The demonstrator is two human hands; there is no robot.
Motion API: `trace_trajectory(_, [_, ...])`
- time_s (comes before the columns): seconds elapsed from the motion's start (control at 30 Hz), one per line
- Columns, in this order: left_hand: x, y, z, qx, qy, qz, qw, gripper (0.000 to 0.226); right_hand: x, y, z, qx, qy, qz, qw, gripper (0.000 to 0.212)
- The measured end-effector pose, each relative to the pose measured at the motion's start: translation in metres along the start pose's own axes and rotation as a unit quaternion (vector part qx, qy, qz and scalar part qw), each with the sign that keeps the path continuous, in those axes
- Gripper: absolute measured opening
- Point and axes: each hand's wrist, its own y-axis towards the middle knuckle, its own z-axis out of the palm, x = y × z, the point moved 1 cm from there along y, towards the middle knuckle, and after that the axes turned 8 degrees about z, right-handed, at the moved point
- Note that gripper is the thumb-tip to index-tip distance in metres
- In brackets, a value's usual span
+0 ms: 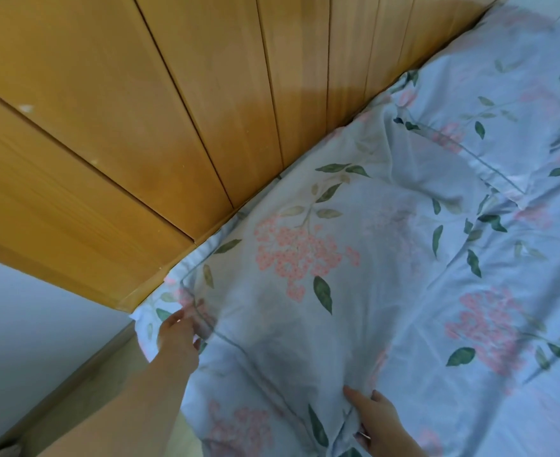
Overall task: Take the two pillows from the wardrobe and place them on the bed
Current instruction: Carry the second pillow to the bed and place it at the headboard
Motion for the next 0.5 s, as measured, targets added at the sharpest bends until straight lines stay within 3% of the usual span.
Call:
trace_trajectory(0.07, [0.007,-0.009,0.006,0.032,0.005,-0.032,0.999,0.045,-0.003,-0.002,-0.001,-0.002,-0.022,0.006,1.000,0.007])
trace_trajectory(0.33, [0.033,-0.053,0.007,-0.013,-0.046,-0.073,0.996,0.046,-0.014,-0.022,-0.020,-0.052,-0.113,-0.017,0.992,0.014])
trace_trajectory(0.5, [0.035,-0.103,-0.005,0.017,-0.044,-0.073,0.996,0.027,-0.018,-0.047,-0.024,-0.013,-0.119,-0.026,0.992,0.021])
